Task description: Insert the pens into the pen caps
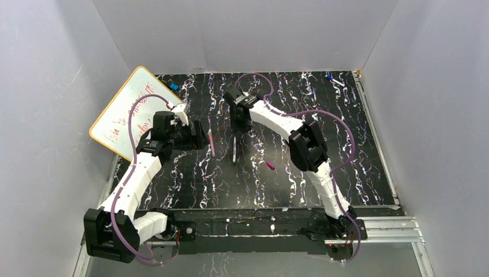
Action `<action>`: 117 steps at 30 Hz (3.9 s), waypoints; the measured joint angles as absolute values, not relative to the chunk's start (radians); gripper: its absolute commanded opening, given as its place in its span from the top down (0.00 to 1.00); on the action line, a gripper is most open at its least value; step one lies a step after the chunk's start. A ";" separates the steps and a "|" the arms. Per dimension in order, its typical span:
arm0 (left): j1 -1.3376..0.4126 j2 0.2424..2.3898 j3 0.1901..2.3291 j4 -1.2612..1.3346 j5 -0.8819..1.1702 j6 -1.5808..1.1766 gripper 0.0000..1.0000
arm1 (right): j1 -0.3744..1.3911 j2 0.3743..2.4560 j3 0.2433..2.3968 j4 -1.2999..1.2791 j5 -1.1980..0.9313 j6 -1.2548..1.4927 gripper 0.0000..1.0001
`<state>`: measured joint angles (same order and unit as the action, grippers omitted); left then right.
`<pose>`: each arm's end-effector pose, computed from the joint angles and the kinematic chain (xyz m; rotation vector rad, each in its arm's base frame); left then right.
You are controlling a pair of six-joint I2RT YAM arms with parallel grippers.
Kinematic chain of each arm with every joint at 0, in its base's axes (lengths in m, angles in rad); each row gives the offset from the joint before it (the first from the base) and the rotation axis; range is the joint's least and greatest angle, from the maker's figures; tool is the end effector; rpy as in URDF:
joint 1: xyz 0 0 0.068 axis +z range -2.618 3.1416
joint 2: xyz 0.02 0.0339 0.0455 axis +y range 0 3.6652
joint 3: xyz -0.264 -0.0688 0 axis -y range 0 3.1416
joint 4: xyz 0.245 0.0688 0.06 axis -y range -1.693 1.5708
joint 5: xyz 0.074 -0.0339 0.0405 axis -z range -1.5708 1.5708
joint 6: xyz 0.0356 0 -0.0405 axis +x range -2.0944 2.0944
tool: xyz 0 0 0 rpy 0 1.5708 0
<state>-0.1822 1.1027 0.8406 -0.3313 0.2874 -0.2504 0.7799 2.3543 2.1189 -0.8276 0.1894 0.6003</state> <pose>0.2369 -0.0539 0.2831 0.0935 2.1881 -0.5578 0.3684 0.3550 0.2065 -0.1708 2.6173 0.2411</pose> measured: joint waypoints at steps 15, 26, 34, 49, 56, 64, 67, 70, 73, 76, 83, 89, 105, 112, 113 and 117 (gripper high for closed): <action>-0.165 1.103 0.828 -0.340 0.316 -0.233 0.21 | 0.849 2.355 2.111 -0.861 0.179 0.624 0.60; -0.159 1.103 0.826 -0.341 0.327 -0.226 0.20 | 0.846 2.363 2.053 -0.863 0.186 0.632 0.63; -0.157 1.103 0.826 -0.342 0.327 -0.221 0.20 | 0.846 2.363 2.038 -0.852 0.179 0.638 0.68; -0.135 1.106 0.754 -0.268 0.435 -0.268 0.17 | 0.846 2.347 2.004 -0.820 0.180 0.625 0.99; -0.131 1.122 0.563 0.084 0.705 -0.443 0.16 | 0.846 2.260 1.924 -0.750 0.184 0.597 0.99; -0.157 1.126 0.472 0.480 0.856 -0.618 0.15 | 0.846 2.024 1.913 -0.590 0.153 0.598 0.99; -0.166 1.126 0.472 0.530 0.858 -0.623 0.15 | 0.846 1.965 1.909 -0.540 0.131 0.605 0.99; -0.178 1.132 0.472 0.554 0.856 -0.622 0.15 | 0.850 1.935 1.881 -0.501 0.116 0.616 0.99; -0.197 1.155 0.472 0.566 0.846 -0.620 0.15 | 0.859 1.932 1.848 -0.490 0.104 0.625 0.99; -0.210 1.167 0.472 0.571 0.828 -0.620 0.18 | 0.874 1.933 1.823 -0.495 0.094 0.630 0.99; -0.216 1.184 0.472 0.586 0.794 -0.620 0.40 | 0.905 1.933 1.808 -0.475 0.074 0.635 0.99; -0.216 1.196 0.472 0.591 0.769 -0.617 0.63 | 0.917 1.933 1.795 -0.467 0.066 0.640 0.99; -0.212 1.203 0.472 0.567 0.699 -0.611 1.00 | 0.917 1.926 1.771 -0.438 0.072 0.643 0.49; -0.213 1.208 0.496 0.476 0.679 -0.550 1.00 | 0.891 1.787 1.602 -0.445 0.193 0.631 0.38; -0.213 1.208 0.504 0.452 0.672 -0.537 1.00 | 0.875 1.736 1.554 -0.443 0.209 0.625 0.37; -0.213 1.208 0.535 0.375 0.644 -0.490 1.00 | 0.785 1.538 1.423 -0.461 0.244 0.606 0.36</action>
